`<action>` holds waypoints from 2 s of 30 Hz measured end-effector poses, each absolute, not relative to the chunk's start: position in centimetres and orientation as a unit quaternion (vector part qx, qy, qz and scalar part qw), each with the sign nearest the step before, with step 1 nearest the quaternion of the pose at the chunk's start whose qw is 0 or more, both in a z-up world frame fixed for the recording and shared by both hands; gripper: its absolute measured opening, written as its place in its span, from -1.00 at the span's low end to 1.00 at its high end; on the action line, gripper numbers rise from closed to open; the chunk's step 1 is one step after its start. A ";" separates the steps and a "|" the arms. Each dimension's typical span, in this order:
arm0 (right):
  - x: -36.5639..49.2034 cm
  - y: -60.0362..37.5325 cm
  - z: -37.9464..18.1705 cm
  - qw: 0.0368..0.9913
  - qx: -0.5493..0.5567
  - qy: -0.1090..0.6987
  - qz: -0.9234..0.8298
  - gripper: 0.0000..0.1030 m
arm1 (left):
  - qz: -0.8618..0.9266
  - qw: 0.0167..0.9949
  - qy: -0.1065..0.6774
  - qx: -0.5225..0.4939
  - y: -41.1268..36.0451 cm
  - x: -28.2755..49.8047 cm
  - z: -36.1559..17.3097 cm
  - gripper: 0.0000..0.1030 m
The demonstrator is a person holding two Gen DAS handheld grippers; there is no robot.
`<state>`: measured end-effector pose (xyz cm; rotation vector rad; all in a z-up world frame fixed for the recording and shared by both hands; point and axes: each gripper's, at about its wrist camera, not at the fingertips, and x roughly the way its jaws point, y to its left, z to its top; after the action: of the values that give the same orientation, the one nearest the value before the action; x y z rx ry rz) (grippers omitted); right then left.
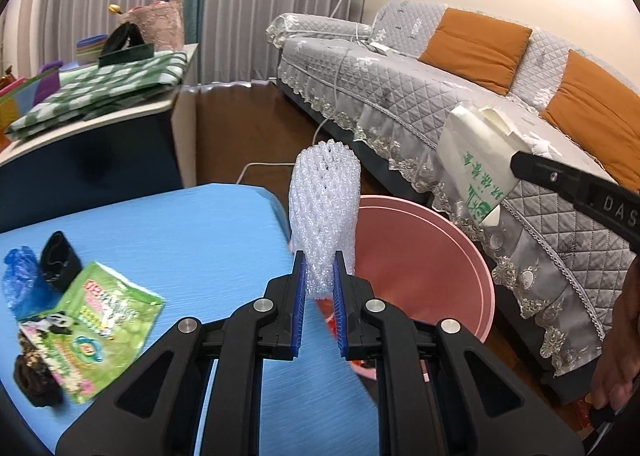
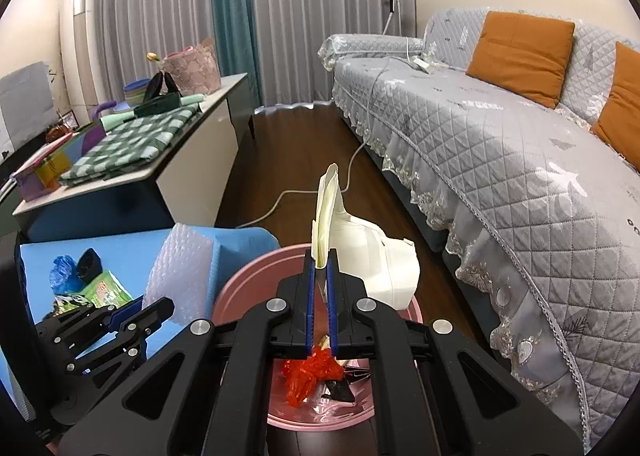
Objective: Collect trash
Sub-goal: 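Open both grippers to drop the mesh sleeve and paper bag into the bin, then move both open grippers back over the blue bag and green packet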
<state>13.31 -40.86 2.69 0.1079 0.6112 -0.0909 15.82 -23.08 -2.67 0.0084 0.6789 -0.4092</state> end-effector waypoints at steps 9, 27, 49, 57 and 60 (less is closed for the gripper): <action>14.2 -41.4 1.4 0.947 0.052 0.315 -0.047 -0.89 | -0.214 0.916 0.340 0.003 -24.8 16.7 -3.6 -0.75; 14.6 -42.7 1.3 0.938 0.094 0.324 -0.075 -0.03 | -0.218 0.912 0.346 0.002 -24.0 16.3 -3.0 -0.30; 12.7 -31.9 10.0 0.960 0.113 0.254 0.021 -0.03 | -0.097 0.947 0.307 -0.016 -10.1 11.7 5.1 -0.30; 11.5 -26.2 13.8 0.967 0.078 0.229 0.080 -0.11 | -0.064 0.953 0.294 -0.038 -1.6 10.4 10.3 -0.30; 11.0 -24.7 13.6 0.963 0.073 0.238 0.103 -0.33 | -0.061 0.952 0.297 -0.036 0.5 10.2 11.3 -0.30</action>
<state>11.05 -24.68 13.59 0.1477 0.4829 0.2081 10.16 0.47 11.26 -0.0736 0.6039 -0.1246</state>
